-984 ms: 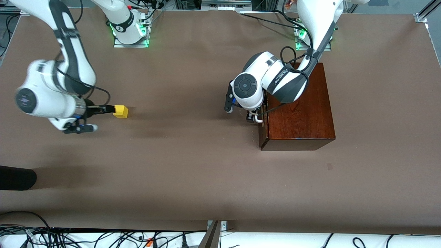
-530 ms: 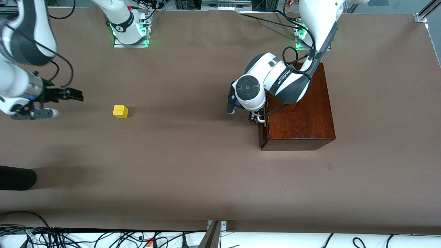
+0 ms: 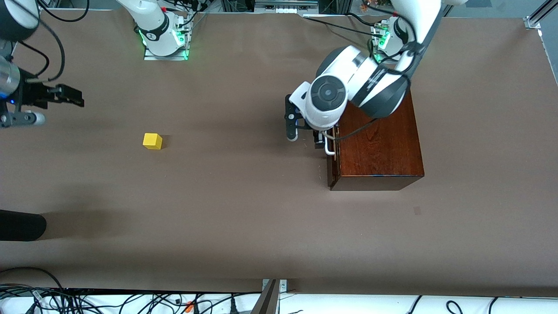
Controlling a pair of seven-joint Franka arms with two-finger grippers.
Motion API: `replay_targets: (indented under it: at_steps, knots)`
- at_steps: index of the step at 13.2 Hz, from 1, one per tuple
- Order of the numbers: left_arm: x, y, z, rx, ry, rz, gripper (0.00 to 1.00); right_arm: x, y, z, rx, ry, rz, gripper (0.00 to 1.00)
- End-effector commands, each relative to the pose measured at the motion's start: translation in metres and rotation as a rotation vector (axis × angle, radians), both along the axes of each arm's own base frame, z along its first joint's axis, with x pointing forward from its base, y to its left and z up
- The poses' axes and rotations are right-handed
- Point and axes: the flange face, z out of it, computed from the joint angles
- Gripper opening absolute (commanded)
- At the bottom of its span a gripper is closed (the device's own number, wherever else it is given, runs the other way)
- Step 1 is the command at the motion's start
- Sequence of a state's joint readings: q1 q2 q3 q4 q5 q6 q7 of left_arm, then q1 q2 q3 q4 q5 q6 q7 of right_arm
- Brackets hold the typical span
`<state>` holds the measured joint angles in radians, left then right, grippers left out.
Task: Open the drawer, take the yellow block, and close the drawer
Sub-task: 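Press the drawer fully closed with the left gripper, then withdraw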
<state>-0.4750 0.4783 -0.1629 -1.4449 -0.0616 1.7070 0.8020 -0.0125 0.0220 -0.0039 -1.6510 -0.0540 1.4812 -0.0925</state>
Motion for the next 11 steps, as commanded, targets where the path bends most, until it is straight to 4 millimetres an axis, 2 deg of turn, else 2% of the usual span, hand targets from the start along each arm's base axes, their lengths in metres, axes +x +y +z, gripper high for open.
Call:
replay_targets:
  at_steps: [1,3,5,6,8,9,11]
  knots:
    - [0.017,0.064,0.047,0.001,0.032,0.207,1.0,-0.012,0.002,0.018,-0.019,-0.014,-0.019,1.0]
    - [0.02,0.101,0.083,0.048,0.025,0.371,1.0,-0.014,0.007,0.024,-0.012,-0.026,-0.015,1.0]
    - [0.021,0.137,0.107,0.105,0.011,0.503,1.0,-0.014,0.005,0.024,-0.01,-0.028,-0.029,1.0]
    - [0.022,0.151,0.116,0.14,-0.003,0.529,1.0,-0.014,0.0,0.024,-0.006,-0.031,-0.041,1.0]
    - [0.031,0.193,0.15,0.165,-0.062,0.603,1.0,-0.013,-0.001,0.024,-0.005,-0.037,-0.043,1.0]
    - [0.03,0.213,0.165,0.185,-0.098,0.663,1.0,-0.013,-0.001,0.025,-0.005,-0.039,-0.046,1.0]
    - [0.02,0.257,0.185,0.219,-0.13,0.897,1.0,-0.013,-0.003,0.025,0.011,-0.04,-0.056,1.0]
